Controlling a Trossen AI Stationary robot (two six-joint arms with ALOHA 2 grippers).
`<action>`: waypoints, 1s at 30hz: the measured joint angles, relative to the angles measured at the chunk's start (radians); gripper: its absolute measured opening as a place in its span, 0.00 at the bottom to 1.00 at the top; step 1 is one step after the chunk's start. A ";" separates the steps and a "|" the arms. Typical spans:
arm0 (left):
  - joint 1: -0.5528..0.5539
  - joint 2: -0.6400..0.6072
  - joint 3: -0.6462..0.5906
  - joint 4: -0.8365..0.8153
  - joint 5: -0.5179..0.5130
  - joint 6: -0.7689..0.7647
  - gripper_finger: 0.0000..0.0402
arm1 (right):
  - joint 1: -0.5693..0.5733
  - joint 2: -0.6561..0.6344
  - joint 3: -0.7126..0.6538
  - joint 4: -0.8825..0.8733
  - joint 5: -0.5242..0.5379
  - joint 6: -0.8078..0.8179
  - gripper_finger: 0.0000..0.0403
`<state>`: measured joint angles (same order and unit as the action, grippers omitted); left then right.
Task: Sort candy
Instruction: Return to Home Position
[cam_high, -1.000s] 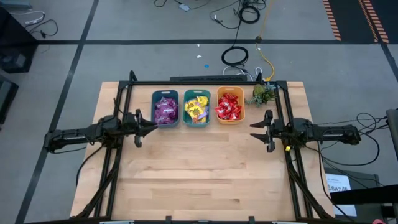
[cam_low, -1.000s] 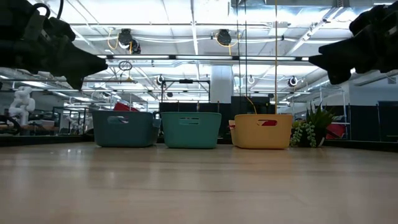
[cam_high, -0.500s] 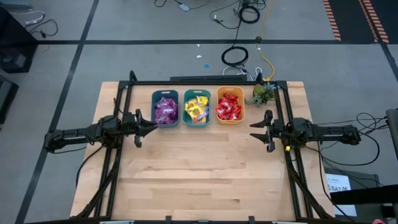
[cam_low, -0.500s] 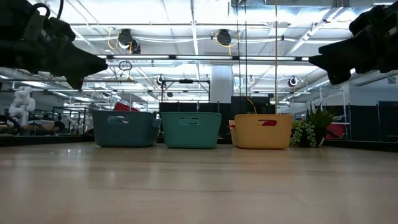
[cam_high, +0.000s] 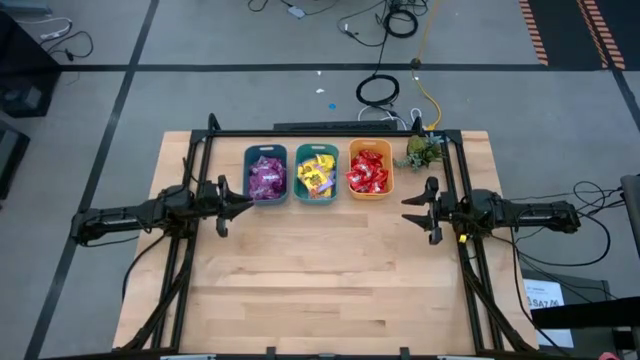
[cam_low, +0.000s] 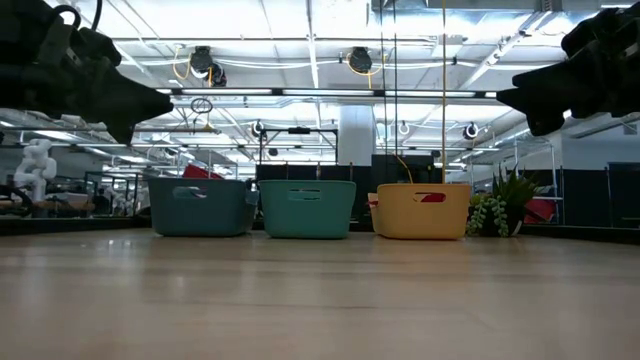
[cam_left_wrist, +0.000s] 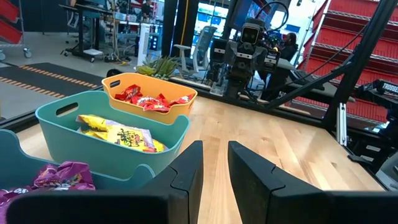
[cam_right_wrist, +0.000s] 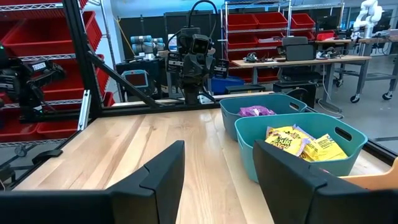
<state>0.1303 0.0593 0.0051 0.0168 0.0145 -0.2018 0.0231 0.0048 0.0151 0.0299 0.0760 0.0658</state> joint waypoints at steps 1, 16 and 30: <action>0.000 0.000 0.000 0.000 -0.001 0.001 0.21 | 0.000 0.000 0.000 0.000 0.000 0.000 0.45; 0.000 0.000 0.000 0.028 -0.206 0.106 0.21 | 0.000 0.000 0.000 0.000 0.000 0.000 0.45; 0.000 0.000 0.000 0.028 -0.205 0.105 0.21 | 0.000 0.000 0.000 0.000 0.000 0.000 0.45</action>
<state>0.1307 0.0593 0.0051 0.0444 -0.1905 -0.0963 0.0231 0.0048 0.0151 0.0299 0.0765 0.0662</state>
